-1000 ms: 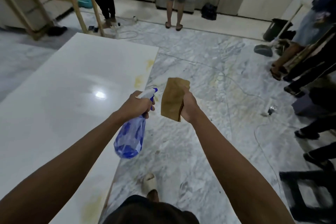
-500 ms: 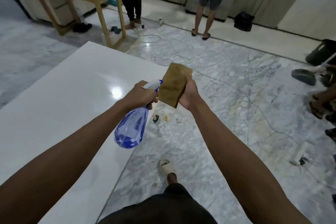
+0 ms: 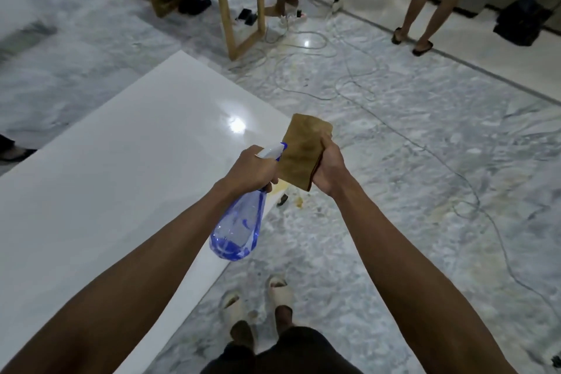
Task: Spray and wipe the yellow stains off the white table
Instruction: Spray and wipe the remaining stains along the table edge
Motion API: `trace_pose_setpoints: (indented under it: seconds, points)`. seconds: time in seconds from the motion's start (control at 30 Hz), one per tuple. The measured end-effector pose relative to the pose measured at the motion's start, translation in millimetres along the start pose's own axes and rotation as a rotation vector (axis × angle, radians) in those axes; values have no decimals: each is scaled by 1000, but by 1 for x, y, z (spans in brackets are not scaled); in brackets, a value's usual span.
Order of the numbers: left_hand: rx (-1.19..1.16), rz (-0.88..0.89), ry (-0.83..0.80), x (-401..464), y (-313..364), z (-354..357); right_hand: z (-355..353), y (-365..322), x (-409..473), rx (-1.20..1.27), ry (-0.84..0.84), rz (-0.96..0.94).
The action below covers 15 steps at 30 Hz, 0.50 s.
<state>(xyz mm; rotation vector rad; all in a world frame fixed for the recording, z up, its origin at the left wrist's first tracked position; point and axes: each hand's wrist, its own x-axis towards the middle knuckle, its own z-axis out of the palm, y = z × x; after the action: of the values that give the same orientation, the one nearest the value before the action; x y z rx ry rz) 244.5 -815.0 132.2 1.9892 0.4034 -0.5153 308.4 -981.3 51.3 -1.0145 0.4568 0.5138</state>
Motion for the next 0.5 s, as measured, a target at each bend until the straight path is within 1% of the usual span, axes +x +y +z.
trace_pose_setpoints:
  seconds: [0.1, 0.23, 0.3, 0.37, 0.4, 0.43, 0.5]
  points:
    - [-15, -63, -8, 13, 5, 5, -5, 1, 20, 2, 7, 38]
    - [-1, -114, 24, 33, 3, 7, -26, 13, 36, -87, 24, 127]
    - [4, -122, 25, 42, -1, 7, -42, 23, 41, -196, 57, 187]
    - [-6, -127, 35, 51, -5, 6, -55, 26, 51, -365, 115, 231]
    - [-10, -125, 42, 55, -6, 4, -57, 23, 57, -476, 153, 218]
    - [-13, -122, 52, 59, -6, 3, -57, 17, 64, -604, 193, 159]
    - [-16, -115, 68, 65, -5, -2, -45, -1, 82, -862, 287, -89]
